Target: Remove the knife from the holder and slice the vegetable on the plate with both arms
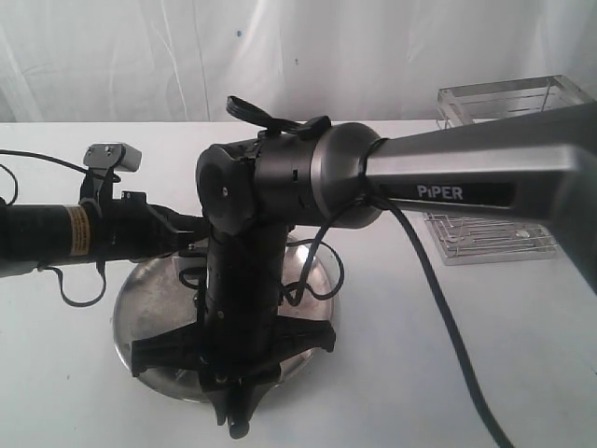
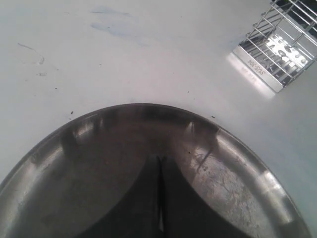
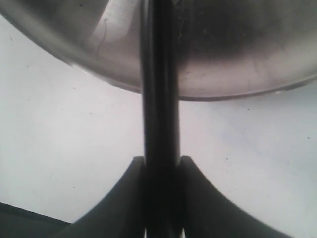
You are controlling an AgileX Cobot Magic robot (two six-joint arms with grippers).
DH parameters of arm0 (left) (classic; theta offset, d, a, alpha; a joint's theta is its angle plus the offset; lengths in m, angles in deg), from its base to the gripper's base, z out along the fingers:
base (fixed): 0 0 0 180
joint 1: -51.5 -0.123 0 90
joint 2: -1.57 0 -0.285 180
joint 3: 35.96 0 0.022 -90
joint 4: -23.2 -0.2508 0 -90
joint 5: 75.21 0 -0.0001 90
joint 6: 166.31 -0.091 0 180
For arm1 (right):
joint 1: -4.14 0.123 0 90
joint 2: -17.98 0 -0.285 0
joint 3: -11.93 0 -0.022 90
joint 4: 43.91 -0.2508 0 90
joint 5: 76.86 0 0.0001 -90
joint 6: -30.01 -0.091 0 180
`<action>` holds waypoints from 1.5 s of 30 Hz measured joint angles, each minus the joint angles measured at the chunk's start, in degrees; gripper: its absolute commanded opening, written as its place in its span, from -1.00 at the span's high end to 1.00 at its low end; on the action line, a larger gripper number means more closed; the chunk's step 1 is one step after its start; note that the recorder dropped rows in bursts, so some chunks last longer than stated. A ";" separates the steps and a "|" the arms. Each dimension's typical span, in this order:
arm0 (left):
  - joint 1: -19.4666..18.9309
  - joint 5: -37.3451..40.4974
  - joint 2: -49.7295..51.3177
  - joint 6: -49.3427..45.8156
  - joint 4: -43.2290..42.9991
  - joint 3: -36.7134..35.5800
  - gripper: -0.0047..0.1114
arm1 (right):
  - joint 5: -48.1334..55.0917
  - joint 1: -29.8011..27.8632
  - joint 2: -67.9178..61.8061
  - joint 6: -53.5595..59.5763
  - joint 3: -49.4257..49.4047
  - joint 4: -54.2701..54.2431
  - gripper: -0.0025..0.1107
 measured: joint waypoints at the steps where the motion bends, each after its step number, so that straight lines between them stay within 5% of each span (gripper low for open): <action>1: 0.00 0.23 0.00 0.13 -0.38 0.00 0.92 | 0.00 0.00 0.00 0.00 0.00 0.00 0.96; 10: 0.00 5.61 0.00 1.14 -1.85 0.00 0.92 | -0.79 0.00 0.00 0.10 -0.03 0.00 0.96; 33: 0.00 5.51 0.00 1.01 -1.85 0.00 0.92 | -3.60 0.13 -2.64 0.43 -0.03 -1.10 0.96; 45: -0.26 -4.75 7.02 1.37 1.70 0.08 0.92 | -2.96 0.13 -2.73 0.39 -0.24 -1.10 0.96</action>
